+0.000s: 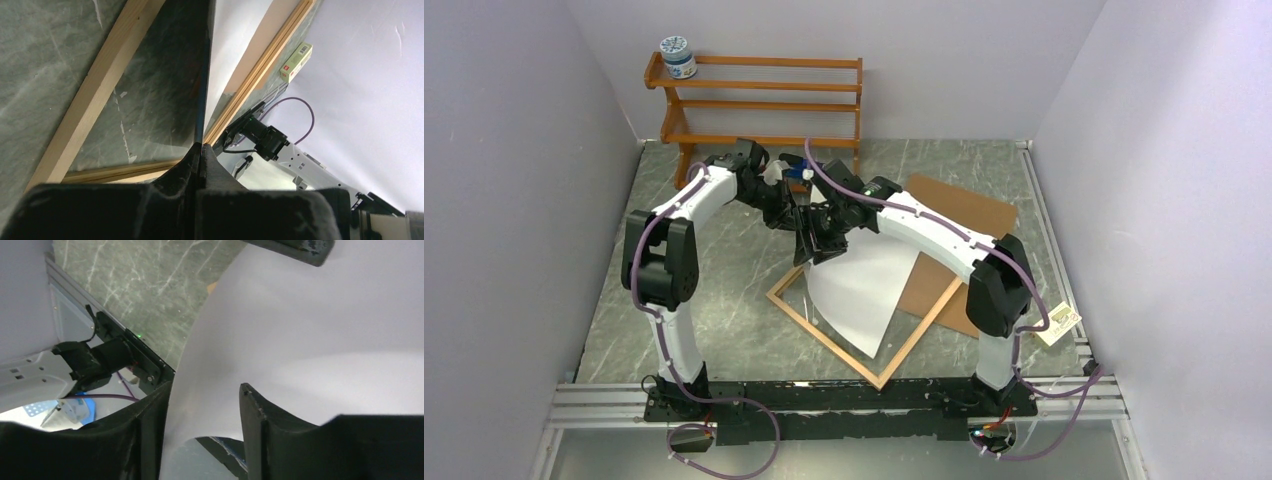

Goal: Put the photo into the frame
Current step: Turn over the photo from the photo frame.

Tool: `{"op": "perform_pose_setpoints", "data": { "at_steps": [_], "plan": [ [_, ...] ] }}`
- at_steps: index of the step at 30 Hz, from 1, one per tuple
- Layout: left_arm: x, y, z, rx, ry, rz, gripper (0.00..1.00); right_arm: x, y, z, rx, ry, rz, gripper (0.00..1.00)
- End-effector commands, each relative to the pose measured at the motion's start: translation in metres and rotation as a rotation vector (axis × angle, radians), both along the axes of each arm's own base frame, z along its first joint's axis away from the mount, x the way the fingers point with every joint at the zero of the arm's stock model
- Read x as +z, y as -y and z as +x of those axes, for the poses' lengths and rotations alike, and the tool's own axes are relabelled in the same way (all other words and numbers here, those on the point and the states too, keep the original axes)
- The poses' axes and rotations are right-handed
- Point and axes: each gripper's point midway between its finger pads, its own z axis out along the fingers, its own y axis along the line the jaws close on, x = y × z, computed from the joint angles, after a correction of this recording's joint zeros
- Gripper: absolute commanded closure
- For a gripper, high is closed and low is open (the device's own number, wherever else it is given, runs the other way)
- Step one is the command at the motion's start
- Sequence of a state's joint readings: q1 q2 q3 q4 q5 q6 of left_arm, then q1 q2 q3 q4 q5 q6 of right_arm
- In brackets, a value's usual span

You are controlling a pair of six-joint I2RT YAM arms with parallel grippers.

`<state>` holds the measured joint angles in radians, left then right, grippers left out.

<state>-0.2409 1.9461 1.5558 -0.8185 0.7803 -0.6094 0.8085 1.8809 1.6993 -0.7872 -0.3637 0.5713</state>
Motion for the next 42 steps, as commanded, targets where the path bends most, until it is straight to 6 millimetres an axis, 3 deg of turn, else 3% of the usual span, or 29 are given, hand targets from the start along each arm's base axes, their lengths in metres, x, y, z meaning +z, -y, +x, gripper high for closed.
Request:
{"op": "perform_pose_setpoints", "data": {
  "at_steps": [1, 3, 6, 10, 17, 22, 28, 31, 38, 42],
  "plan": [
    [0.015, 0.003, -0.003, -0.088, 0.105, -0.042, 0.98, 0.042, 0.017, 0.005, -0.021, 0.084, 0.080, 0.39],
    [0.020, 0.002, -0.001, -0.111, 0.156, -0.043, 0.98, 0.058, 0.029, 0.007, -0.042, 0.130, 0.121, 0.24],
    [0.027, 0.002, 0.002, -0.140, 0.219, -0.043, 0.98, 0.081, 0.051, 0.013, -0.079, 0.209, 0.201, 0.13],
    [0.032, 0.005, 0.006, -0.174, 0.275, -0.049, 0.97, 0.102, 0.094, 0.027, -0.187, 0.262, 0.288, 0.10],
    [0.041, 0.020, 0.005, -0.254, 0.359, -0.077, 0.97, 0.106, 0.169, 0.054, -0.469, 0.328, 0.288, 0.11],
    [0.044, 0.042, 0.001, -0.349, 0.421, -0.089, 0.97, 0.066, 0.225, 0.064, -0.721, 0.255, 0.132, 0.13],
    [0.030, 0.058, -0.006, -0.460, 0.417, -0.101, 0.97, 0.020, 0.267, 0.059, -0.893, 0.152, 0.062, 0.16],
    [0.026, 0.056, -0.008, -0.491, 0.416, -0.095, 0.97, 0.007, 0.279, 0.056, -0.942, 0.130, 0.052, 0.16],
    [0.049, 0.055, -0.023, -0.532, 0.470, -0.166, 0.97, -0.013, 0.300, 0.053, -1.024, 0.096, -0.009, 0.17],
    [0.038, 0.060, -0.018, -0.482, 0.415, -0.180, 0.98, -0.016, 0.306, 0.055, -1.051, 0.096, -0.023, 0.17]
  ]
}}
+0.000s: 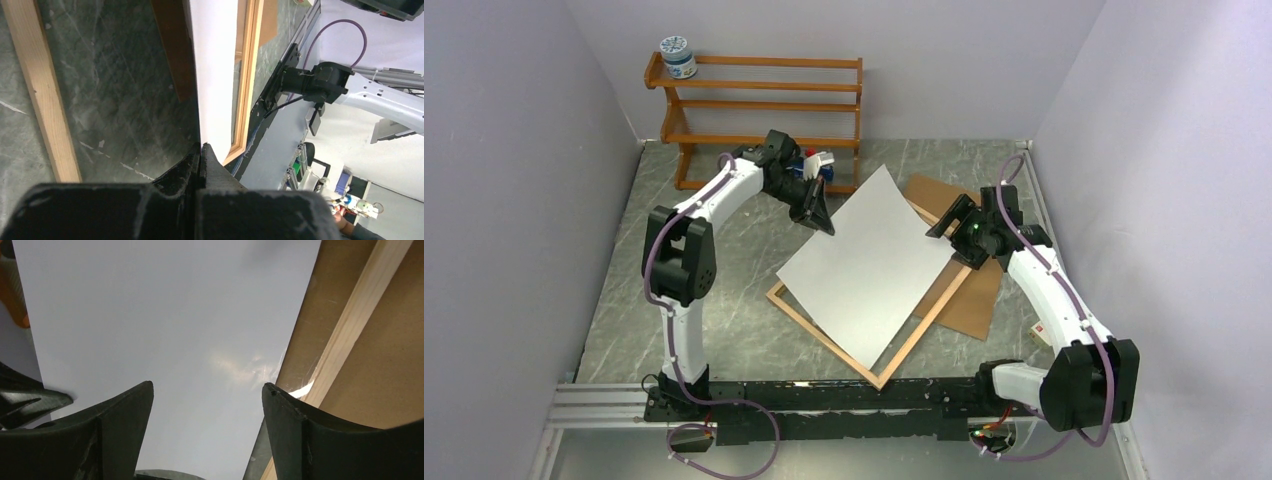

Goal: Put the photo into the frame
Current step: Turn over the photo from the photo frame.

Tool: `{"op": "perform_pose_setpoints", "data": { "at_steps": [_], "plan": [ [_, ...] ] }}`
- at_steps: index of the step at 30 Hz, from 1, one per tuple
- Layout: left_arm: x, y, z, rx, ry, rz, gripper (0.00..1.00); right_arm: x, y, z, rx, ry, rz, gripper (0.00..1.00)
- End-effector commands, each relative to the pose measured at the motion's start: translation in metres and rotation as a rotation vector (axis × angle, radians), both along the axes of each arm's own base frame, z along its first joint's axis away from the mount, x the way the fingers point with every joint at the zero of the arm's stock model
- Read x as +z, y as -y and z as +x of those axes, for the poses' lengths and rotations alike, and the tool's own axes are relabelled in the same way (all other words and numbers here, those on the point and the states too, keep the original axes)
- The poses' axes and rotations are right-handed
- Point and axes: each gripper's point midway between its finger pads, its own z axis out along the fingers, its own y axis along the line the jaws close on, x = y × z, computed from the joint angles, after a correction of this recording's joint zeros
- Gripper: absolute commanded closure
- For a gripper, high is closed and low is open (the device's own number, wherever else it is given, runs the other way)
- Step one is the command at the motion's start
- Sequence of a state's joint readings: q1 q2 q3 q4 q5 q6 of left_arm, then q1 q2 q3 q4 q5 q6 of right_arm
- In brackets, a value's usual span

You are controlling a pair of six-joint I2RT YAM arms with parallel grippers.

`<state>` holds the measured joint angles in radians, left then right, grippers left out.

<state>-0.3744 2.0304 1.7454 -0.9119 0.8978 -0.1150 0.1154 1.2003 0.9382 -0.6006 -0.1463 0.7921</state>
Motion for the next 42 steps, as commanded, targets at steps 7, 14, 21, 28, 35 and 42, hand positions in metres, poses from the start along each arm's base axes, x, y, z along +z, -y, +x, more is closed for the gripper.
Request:
{"op": "perform_pose_setpoints", "data": {
  "at_steps": [7, 14, 21, 28, 35, 42],
  "plan": [
    [0.008, 0.023, 0.008, 0.051, -0.059, -0.150, 0.97, -0.006, 0.019, 0.002, -0.086, -0.004, -0.038, 0.18],
    [0.002, 0.032, 0.011, 0.009, -0.086, -0.179, 0.97, -0.018, 0.021, -0.001, -0.097, -0.028, -0.040, 0.18],
    [-0.024, 0.015, -0.003, -0.114, -0.065, -0.079, 0.97, -0.028, 0.022, -0.003, -0.099, -0.053, -0.036, 0.19],
    [-0.025, 0.016, 0.005, -0.114, -0.040, -0.082, 0.94, -0.031, 0.024, -0.002, -0.092, -0.065, -0.050, 0.19],
    [-0.033, 0.018, 0.005, -0.049, -0.095, -0.076, 0.87, -0.029, 0.026, 0.002, -0.092, -0.061, -0.059, 0.19],
    [-0.034, 0.023, 0.008, -0.017, -0.128, -0.101, 0.80, -0.031, 0.027, 0.003, -0.087, -0.066, -0.060, 0.19]
  ]
}}
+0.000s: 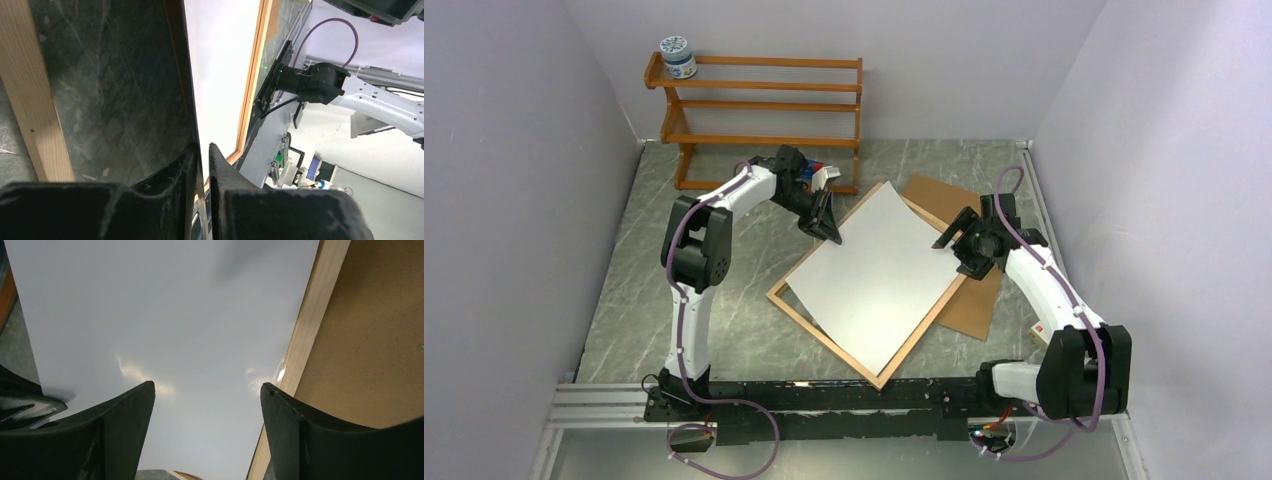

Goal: Put the photo into the frame
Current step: Turn over the photo from the photo frame.

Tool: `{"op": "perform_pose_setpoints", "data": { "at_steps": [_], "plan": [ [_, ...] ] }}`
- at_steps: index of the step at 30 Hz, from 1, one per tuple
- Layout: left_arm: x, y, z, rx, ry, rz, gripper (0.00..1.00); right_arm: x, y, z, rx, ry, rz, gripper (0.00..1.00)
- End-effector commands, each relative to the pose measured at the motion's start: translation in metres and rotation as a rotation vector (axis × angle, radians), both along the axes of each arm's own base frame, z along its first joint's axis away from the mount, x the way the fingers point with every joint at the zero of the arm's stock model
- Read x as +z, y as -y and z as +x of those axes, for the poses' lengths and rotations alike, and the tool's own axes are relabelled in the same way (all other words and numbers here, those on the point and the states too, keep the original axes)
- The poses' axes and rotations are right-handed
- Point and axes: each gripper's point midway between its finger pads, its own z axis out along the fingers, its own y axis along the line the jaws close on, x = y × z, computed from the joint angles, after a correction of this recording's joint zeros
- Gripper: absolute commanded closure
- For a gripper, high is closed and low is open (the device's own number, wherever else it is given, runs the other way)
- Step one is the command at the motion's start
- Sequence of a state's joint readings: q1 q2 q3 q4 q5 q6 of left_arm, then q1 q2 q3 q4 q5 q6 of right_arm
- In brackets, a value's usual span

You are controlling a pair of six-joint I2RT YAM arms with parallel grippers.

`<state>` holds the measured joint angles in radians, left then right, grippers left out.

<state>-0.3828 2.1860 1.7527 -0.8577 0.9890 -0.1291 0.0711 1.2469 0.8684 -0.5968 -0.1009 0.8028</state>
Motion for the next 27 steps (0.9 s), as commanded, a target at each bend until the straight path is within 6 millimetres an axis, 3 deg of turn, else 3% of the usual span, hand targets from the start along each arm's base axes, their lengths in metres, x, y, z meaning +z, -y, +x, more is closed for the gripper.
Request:
{"op": "perform_pose_setpoints", "data": {
  "at_steps": [1, 14, 16, 22, 27],
  "plan": [
    [0.011, 0.008, 0.004, 0.021, -0.007, -0.052, 0.79, 0.010, 0.005, 0.012, -0.006, 0.045, -0.021, 0.19],
    [0.003, 0.003, -0.010, 0.053, -0.064, -0.036, 0.72, 0.005, 0.007, 0.009, -0.004, 0.038, -0.016, 0.20],
    [0.002, 0.002, -0.008, 0.062, -0.059, -0.028, 0.65, 0.005, 0.007, 0.008, -0.005, 0.037, -0.018, 0.20],
    [0.010, -0.001, 0.009, 0.116, 0.021, 0.036, 0.31, 0.009, 0.011, 0.008, -0.009, 0.047, -0.038, 0.20],
    [0.018, -0.014, 0.027, 0.225, 0.105, 0.174, 0.16, 0.010, 0.018, 0.006, -0.018, 0.046, -0.073, 0.16]
  ]
}}
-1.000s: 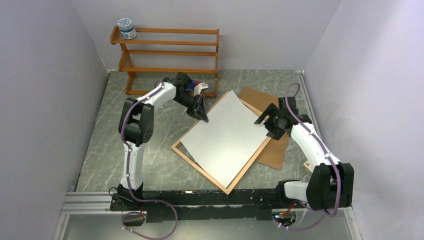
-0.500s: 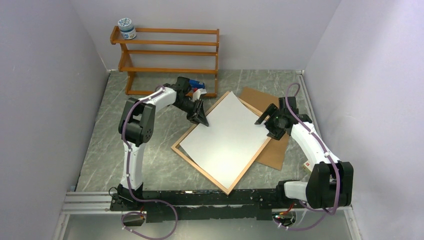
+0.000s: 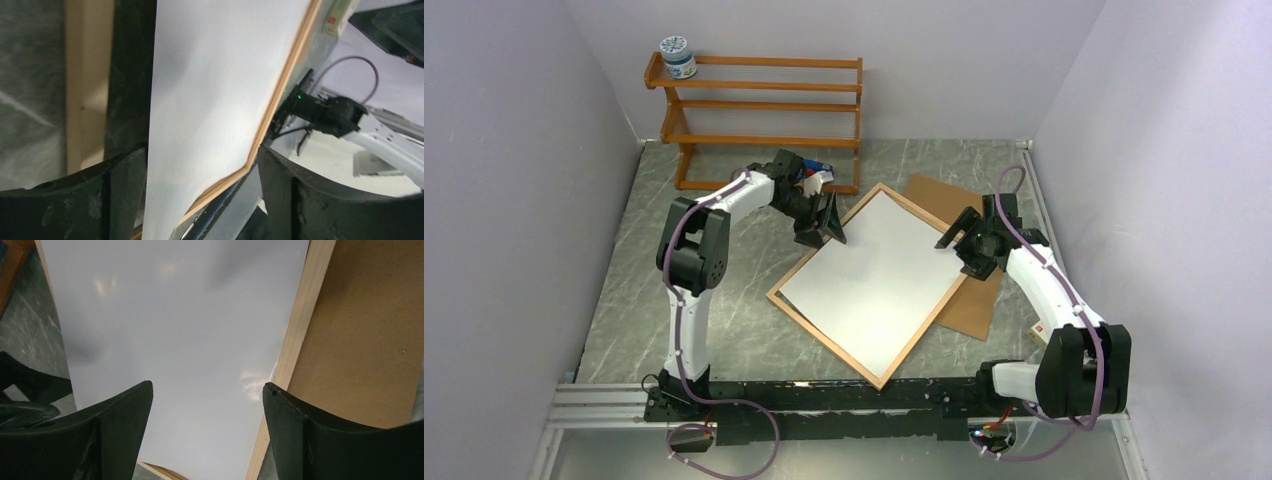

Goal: Put the photo into the frame
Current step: Turn over the photo from the photo frame.

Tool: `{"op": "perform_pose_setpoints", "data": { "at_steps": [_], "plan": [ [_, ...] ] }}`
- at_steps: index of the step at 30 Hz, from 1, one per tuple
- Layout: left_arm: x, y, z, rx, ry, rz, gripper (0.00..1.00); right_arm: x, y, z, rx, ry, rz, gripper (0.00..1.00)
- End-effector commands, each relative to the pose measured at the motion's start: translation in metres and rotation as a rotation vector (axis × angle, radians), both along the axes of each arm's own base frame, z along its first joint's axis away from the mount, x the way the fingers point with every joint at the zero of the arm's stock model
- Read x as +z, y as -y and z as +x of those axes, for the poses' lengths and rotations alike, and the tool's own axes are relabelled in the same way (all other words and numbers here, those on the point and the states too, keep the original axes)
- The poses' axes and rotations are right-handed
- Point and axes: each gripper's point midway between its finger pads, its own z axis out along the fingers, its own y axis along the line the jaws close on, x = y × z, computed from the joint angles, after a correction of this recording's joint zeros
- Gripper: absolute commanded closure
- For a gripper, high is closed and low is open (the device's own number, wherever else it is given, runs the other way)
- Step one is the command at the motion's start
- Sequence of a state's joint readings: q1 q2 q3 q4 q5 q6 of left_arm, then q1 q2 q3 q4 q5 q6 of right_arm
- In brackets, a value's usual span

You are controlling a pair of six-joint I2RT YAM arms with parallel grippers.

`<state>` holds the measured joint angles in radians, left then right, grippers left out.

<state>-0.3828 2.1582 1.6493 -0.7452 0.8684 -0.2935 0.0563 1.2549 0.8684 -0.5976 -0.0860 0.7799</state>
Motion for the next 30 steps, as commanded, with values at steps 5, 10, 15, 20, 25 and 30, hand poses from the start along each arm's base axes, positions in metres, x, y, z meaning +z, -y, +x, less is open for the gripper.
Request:
{"op": "perform_pose_setpoints", "data": {
  "at_steps": [5, 10, 15, 20, 25, 30],
  "plan": [
    [0.038, -0.036, 0.027, 0.164, 0.233, 0.254, 0.10, 0.013, 0.017, 0.006, -0.023, 0.054, -0.080, 0.15],
    [0.028, -0.063, 0.026, 0.206, 0.279, 0.393, 0.07, 0.008, 0.028, 0.013, -0.028, 0.046, -0.130, 0.14],
    [0.020, -0.096, 0.018, 0.369, 0.275, 0.547, 0.07, 0.012, 0.051, 0.043, -0.038, 0.070, -0.230, 0.13],
    [0.015, -0.116, -0.005, 0.531, 0.235, 0.586, 0.07, 0.004, 0.073, 0.086, -0.033, 0.058, -0.274, 0.11],
    [0.013, -0.137, -0.031, 0.704, 0.210, 0.587, 0.07, -0.019, 0.082, 0.119, 0.027, 0.003, -0.263, 0.11],
    [0.008, -0.137, -0.053, 0.746, 0.211, 0.492, 0.06, -0.042, 0.064, 0.132, 0.125, -0.029, -0.174, 0.13]
  ]
}}
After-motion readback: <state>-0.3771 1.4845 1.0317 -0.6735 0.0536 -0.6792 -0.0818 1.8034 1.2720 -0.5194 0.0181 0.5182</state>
